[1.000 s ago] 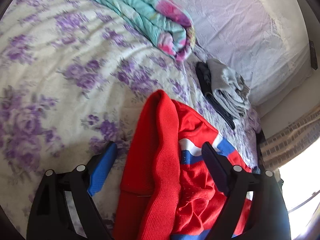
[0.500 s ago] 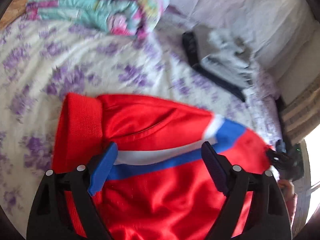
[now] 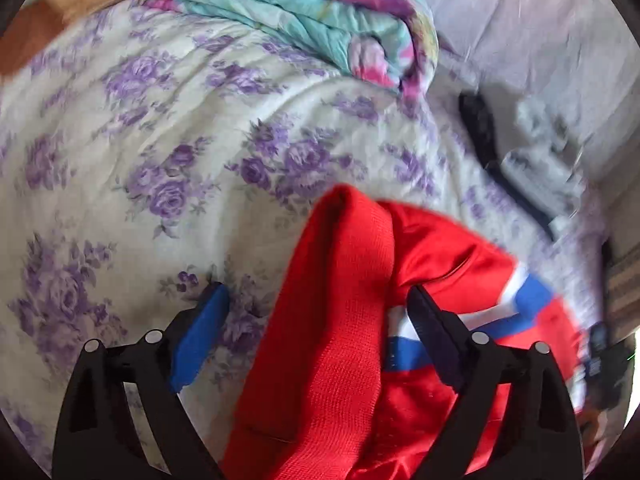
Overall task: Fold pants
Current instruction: 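Grasp the folded pants edge with the left tool while the right tool grasps the waistband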
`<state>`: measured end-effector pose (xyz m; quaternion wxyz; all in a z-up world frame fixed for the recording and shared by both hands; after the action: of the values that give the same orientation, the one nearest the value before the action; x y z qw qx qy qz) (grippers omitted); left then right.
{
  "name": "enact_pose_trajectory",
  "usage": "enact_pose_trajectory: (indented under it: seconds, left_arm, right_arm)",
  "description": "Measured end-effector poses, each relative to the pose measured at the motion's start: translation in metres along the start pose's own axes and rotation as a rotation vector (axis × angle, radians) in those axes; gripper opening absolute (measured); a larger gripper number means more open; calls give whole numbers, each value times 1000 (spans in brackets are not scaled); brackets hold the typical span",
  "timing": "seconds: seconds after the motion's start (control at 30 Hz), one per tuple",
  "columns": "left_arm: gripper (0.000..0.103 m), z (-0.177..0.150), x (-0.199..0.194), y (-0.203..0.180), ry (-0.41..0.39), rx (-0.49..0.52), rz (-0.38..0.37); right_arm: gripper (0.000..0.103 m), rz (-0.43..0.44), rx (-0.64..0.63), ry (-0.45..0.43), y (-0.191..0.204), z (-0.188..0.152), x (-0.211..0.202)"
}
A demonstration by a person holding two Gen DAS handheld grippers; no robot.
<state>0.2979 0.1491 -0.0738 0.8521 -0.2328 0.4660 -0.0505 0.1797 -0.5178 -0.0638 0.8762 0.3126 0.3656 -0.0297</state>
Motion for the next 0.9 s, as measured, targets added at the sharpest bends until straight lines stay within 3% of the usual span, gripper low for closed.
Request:
enact_pose_trajectory:
  seconds: [0.13, 0.33, 0.43, 0.5, 0.53, 0.6, 0.67, 0.77, 0.9]
  left_arm:
    - [88, 16, -21, 6, -3, -14, -103]
    - [87, 32, 10, -8, 70, 81, -100]
    - [77, 34, 26, -8, 86, 102, -105]
    - [65, 34, 28, -10, 60, 136, -144]
    - [53, 34, 28, -12, 59, 151, -169]
    - [44, 34, 29, -14, 28, 177, -195]
    - [24, 35, 30, -10, 13, 181, -265]
    - [15, 39, 27, -5, 9, 170, -315]
    - [15, 39, 26, -11, 0, 208, -302]
  right_arm:
    - [78, 74, -122, -42, 29, 8, -26]
    - [78, 170, -223, 3, 61, 17, -12]
    - [78, 230, -255, 31, 80, 10, 5]
    - [78, 263, -295, 54, 97, 3, 18]
    - [79, 277, -324, 72, 109, 0, 26]
    - [83, 288, -381, 96, 131, -5, 43]
    - [87, 301, -446, 94, 156, -8, 58]
    - [87, 272, -589, 103, 193, -11, 84]
    - [87, 204, -804, 202, 235, -17, 125]
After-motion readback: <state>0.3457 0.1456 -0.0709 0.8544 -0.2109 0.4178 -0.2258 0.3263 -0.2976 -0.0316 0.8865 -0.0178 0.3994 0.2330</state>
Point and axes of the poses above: each gripper's, at about its wrist camera, not at the fingertips, and x roughly the way its jaws point, y to its left, z to its top, the point moved 1 cm from there along x, roughly the way its jaws point, and after that the axes turned 2 degrees about -x, right-handed, at the moved point
